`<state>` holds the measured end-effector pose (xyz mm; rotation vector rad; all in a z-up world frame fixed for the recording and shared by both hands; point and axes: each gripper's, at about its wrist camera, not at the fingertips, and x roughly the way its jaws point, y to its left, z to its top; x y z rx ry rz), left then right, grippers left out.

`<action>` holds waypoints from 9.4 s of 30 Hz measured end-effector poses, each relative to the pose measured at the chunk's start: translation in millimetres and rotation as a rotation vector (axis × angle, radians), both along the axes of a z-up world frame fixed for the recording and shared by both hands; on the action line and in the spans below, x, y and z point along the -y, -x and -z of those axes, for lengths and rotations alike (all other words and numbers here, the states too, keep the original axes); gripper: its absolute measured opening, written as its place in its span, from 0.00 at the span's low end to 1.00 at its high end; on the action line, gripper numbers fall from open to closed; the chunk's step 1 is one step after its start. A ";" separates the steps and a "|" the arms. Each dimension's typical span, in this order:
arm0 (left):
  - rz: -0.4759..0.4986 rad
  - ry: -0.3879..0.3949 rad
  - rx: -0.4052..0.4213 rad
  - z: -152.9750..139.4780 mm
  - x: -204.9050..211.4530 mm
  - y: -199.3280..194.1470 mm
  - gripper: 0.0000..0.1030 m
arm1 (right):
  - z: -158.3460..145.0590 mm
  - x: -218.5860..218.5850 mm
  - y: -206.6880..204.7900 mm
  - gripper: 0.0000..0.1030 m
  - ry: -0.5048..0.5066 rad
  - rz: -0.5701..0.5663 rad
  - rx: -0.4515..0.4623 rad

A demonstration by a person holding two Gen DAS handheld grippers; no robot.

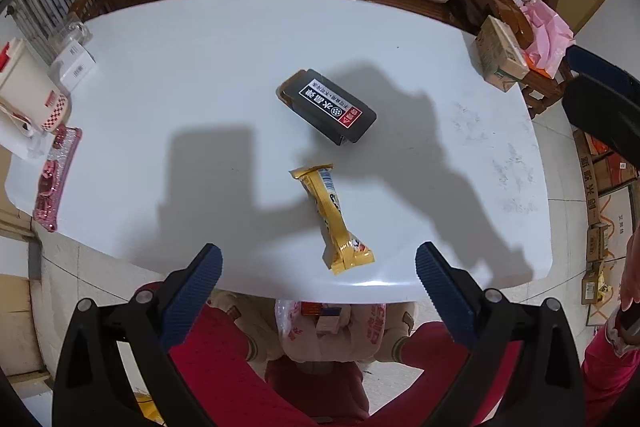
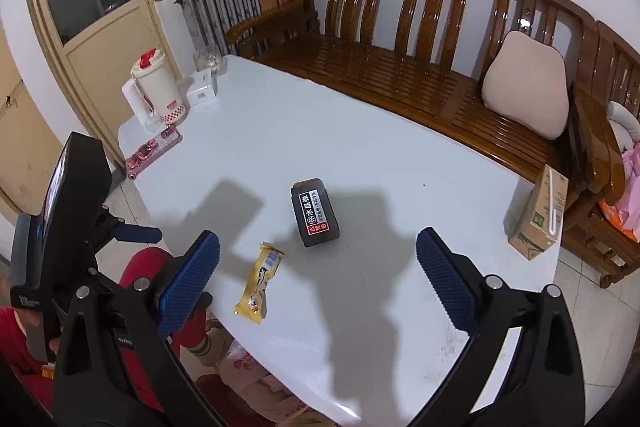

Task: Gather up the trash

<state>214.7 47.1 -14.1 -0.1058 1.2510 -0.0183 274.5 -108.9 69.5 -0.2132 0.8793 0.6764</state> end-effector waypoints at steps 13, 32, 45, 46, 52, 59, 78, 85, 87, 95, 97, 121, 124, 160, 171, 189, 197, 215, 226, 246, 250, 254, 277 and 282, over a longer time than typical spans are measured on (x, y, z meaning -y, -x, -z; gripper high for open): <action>-0.027 0.042 -0.092 42.5 1.1 -27.1 0.92 | 47.3 -29.0 -40.4 0.93 0.061 -0.047 -0.094; -0.168 0.135 -0.213 103.2 -14.8 -50.2 0.92 | 156.1 -90.8 -93.8 0.93 0.224 -0.124 -0.234; -0.198 0.117 -0.201 114.4 -14.6 -55.2 0.85 | 193.0 -113.3 -101.9 0.68 0.295 -0.150 -0.227; -0.194 0.109 -0.199 114.0 -13.0 -56.1 0.83 | 193.3 -114.2 -100.9 0.64 0.301 -0.150 -0.214; -0.176 0.033 -0.180 109.6 -2.9 -59.4 0.55 | 192.2 -116.4 -97.1 0.52 0.302 -0.155 -0.188; -0.143 0.086 -0.145 106.0 -9.3 -56.8 0.23 | 191.5 -112.4 -95.3 0.52 0.310 -0.116 -0.175; -0.038 0.130 -0.067 95.9 -28.8 -47.5 0.11 | 157.2 -51.4 -82.9 0.52 0.197 0.089 -0.155; -0.003 0.129 0.017 79.0 -43.5 -34.4 0.11 | 150.5 -37.8 -71.0 0.52 0.165 0.143 -0.144; 0.006 0.128 0.042 72.1 -41.9 -34.8 0.11 | 147.0 -33.0 -65.8 0.52 0.156 0.161 -0.134; 0.041 0.107 0.178 31.8 -38.3 -19.4 0.11 | 86.2 -17.5 -13.6 0.52 0.093 0.197 0.017; 0.048 0.096 0.214 22.6 -28.9 -20.3 0.11 | 69.9 -15.2 3.3 0.52 0.078 0.204 0.052; 0.193 0.047 0.347 -12.5 -15.2 126.8 0.11 | 23.9 -6.8 199.6 0.52 0.037 0.274 0.207; 0.211 0.041 0.345 -6.1 -10.8 139.4 0.12 | 28.8 -7.7 217.1 0.52 0.039 0.281 0.211; 0.314 0.068 0.127 117.9 6.9 199.3 0.12 | 147.8 -29.0 275.2 0.52 0.101 0.272 0.006; 0.299 0.087 -0.021 185.4 9.7 179.1 0.12 | 207.8 -27.2 257.9 0.52 0.157 0.299 -0.100; 0.239 0.149 -0.300 310.3 12.3 115.5 0.12 | 343.1 -27.3 201.6 0.52 0.230 0.352 -0.398; 0.231 0.182 -0.407 357.7 14.8 92.4 0.12 | 393.6 -18.6 182.7 0.52 0.245 0.378 -0.521; 0.226 0.121 -0.573 425.2 28.2 80.1 0.13 | 456.7 -24.2 165.8 0.52 0.274 0.366 -0.662; 0.188 0.069 -0.568 426.5 20.6 75.8 0.56 | 465.8 -30.6 161.9 0.52 0.267 0.358 -0.691; 0.116 -0.054 -0.328 344.2 9.9 92.0 0.78 | 399.3 4.4 171.6 0.75 0.172 0.503 -0.555; 0.104 -0.093 -0.201 301.6 15.6 100.4 0.78 | 367.9 2.0 180.9 0.75 0.163 0.510 -0.454; 0.077 -0.100 -0.084 260.7 16.1 113.1 0.79 | 323.9 4.8 196.8 0.81 0.108 0.525 -0.344; -0.002 -0.179 0.591 30.9 27.0 233.4 0.92 | 112.1 24.2 335.0 0.93 -0.059 0.654 0.333; -0.029 -0.166 0.699 -7.1 24.1 259.0 0.92 | 72.8 24.8 359.5 0.93 -0.099 0.664 0.442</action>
